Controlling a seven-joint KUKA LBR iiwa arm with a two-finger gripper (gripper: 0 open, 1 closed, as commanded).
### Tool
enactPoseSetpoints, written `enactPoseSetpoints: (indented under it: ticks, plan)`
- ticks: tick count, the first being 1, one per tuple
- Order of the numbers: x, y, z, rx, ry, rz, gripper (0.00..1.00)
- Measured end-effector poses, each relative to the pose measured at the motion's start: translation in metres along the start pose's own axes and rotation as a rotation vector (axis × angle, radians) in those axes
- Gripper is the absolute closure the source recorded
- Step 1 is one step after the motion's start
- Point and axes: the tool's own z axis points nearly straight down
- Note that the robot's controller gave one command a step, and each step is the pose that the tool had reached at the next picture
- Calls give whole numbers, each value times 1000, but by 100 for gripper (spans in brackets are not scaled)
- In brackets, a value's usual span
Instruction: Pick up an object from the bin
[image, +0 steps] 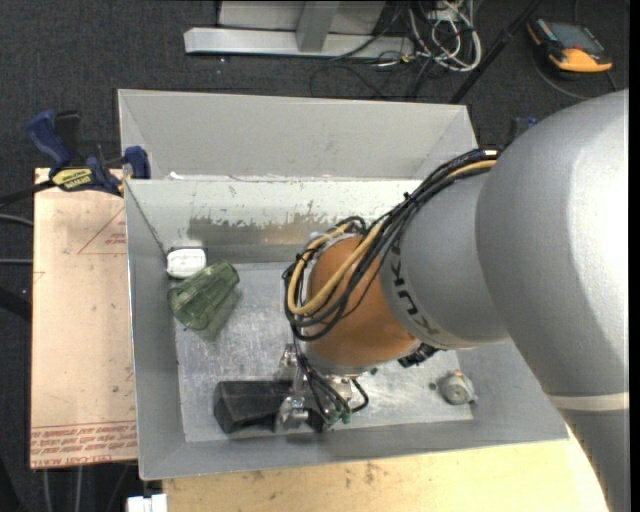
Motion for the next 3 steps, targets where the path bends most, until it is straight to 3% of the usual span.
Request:
enactPoseSetpoints:
  ticks: [3]
  plan:
    - [2, -1, -8, 2, 5, 0, 100]
